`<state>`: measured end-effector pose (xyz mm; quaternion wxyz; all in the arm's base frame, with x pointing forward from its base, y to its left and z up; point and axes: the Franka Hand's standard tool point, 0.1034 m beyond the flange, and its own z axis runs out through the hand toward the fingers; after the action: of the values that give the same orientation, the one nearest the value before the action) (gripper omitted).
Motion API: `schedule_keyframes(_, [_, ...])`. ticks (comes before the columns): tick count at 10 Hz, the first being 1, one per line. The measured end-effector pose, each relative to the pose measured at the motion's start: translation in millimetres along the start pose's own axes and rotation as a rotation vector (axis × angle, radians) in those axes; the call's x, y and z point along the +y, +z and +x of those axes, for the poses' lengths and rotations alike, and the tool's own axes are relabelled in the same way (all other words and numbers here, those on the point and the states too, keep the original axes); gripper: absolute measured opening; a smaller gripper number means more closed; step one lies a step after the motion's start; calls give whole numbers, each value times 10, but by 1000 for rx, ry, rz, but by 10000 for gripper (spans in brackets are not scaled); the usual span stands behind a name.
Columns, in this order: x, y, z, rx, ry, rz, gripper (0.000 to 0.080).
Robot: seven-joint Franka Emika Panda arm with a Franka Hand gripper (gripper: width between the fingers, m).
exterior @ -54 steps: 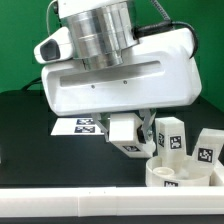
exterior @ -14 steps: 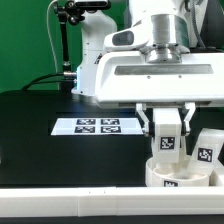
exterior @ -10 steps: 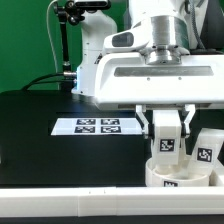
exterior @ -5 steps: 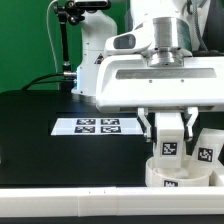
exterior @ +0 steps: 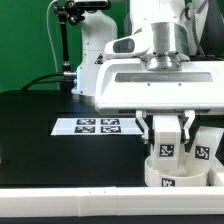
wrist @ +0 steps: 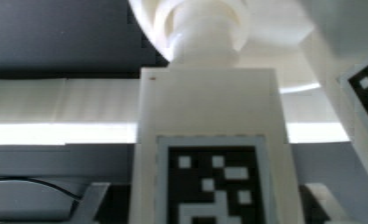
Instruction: Assemble stool
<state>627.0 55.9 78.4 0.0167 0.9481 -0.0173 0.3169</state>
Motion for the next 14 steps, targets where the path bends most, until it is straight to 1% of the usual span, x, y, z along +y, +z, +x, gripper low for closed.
schedule_keyframes(2, [-58, -21, -72, 18, -7, -3, 337])
schedule_keyframes(3, [-58, -27, -82, 22, 4, -11, 337])
schedule_keyframes(5, [-43, -10, -62, -23, 13, -4, 337])
schedule_keyframes(6, [-51, -1, -91, -36, 13, -2, 337])
schedule_keyframes(7, [-53, 8, -113, -47, 13, 0, 565])
schedule_keyframes(8, [-43, 7, -113, -54, 15, 1, 565])
schedule_keyframes(9, [-6, -24, -79, -88, 29, 9, 623])
schedule_keyframes(10, [30, -58, -27, -85, 37, 9, 644])
schedule_keyframes(12, [21, -64, -38, -87, 36, 10, 648])
schedule_keyframes(13, [22, -80, -20, -90, 39, 12, 648])
schedule_keyframes(14, [12, -104, -8, -109, 43, 19, 649])
